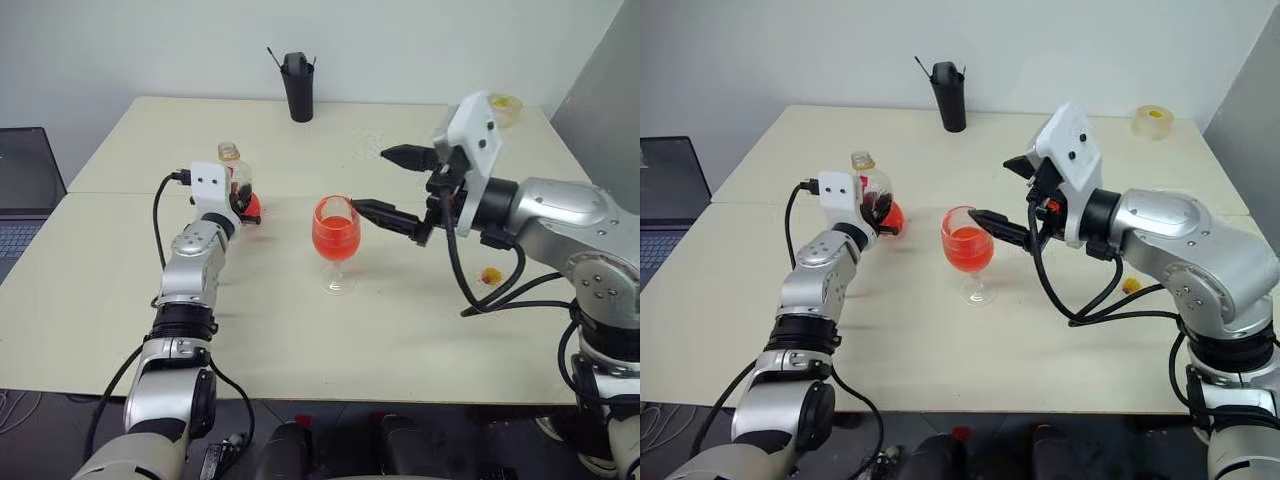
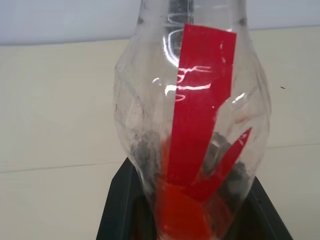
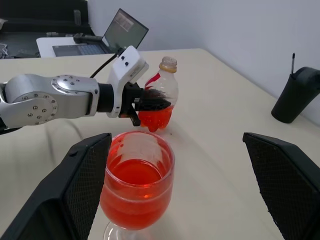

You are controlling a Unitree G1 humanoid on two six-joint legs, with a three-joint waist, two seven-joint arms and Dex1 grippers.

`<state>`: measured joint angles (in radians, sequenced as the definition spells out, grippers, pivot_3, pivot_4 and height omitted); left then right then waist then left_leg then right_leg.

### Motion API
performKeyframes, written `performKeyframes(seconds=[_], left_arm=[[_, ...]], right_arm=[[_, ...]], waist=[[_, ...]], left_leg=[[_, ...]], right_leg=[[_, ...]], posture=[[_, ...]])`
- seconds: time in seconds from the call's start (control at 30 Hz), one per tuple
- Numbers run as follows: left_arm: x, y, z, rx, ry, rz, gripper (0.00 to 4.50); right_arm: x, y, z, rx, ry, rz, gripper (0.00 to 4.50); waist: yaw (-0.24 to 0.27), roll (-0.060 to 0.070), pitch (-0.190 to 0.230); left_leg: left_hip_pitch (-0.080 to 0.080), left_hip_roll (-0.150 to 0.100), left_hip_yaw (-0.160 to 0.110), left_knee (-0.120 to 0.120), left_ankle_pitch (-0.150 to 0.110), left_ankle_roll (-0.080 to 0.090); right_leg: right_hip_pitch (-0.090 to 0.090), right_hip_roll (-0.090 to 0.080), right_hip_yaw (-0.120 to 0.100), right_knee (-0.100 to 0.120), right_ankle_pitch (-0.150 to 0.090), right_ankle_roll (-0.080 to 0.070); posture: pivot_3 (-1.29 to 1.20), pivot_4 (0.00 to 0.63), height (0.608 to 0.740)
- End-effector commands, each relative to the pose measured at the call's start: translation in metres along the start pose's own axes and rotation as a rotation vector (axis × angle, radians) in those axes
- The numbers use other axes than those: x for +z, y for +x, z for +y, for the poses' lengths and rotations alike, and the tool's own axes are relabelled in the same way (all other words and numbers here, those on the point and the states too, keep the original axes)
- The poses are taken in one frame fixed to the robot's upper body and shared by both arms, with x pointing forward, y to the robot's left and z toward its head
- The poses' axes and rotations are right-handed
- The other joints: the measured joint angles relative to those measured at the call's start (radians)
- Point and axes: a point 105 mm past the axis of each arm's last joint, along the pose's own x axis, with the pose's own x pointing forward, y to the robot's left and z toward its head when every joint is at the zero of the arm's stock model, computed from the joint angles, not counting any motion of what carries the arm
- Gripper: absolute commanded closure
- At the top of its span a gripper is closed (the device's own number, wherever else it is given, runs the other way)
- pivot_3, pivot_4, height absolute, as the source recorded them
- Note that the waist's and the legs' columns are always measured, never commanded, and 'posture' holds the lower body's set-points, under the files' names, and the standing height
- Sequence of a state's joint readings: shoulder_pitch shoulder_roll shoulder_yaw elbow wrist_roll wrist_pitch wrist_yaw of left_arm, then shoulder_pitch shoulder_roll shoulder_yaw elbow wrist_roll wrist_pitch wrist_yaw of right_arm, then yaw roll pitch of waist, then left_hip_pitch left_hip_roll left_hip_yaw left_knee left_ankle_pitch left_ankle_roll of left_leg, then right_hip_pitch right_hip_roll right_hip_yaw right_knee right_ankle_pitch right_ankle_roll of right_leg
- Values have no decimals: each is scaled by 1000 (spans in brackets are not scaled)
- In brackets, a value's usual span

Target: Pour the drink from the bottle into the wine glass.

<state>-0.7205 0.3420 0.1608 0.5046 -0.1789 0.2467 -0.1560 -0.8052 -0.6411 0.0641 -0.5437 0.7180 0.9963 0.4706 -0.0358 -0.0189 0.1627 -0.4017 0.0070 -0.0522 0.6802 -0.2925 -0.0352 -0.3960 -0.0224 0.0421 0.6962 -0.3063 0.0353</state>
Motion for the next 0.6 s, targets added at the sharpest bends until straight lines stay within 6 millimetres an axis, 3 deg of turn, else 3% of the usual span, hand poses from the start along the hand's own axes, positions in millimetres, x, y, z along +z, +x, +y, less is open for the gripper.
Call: performKeyframes(seconds=[0.03,0.27,0.6], left_arm=[[11,-1,7,49,-7,-41,3629],[-6,-9,-3,25,-19,-13,3629],[-6,-12,-1,35,-3,-3,504]], right_arm=[[9,-2,0,-15,-44,-27,0],[6,-2,1,-17,-56,-6,0],[2,-2,5,14,-39,14,0]], waist=[[0,0,0],[2,0,0],[3,0,0]], left_leg=[[0,0,0,0,0,0],[0,0,0,0,0,0],[0,0,0,0,0,0]], right_leg=[[0,0,0,0,0,0],[0,0,0,0,0,0],[0,0,0,0,0,0]], posture=[[0,150,740],[0,150,740],[0,150,740]])
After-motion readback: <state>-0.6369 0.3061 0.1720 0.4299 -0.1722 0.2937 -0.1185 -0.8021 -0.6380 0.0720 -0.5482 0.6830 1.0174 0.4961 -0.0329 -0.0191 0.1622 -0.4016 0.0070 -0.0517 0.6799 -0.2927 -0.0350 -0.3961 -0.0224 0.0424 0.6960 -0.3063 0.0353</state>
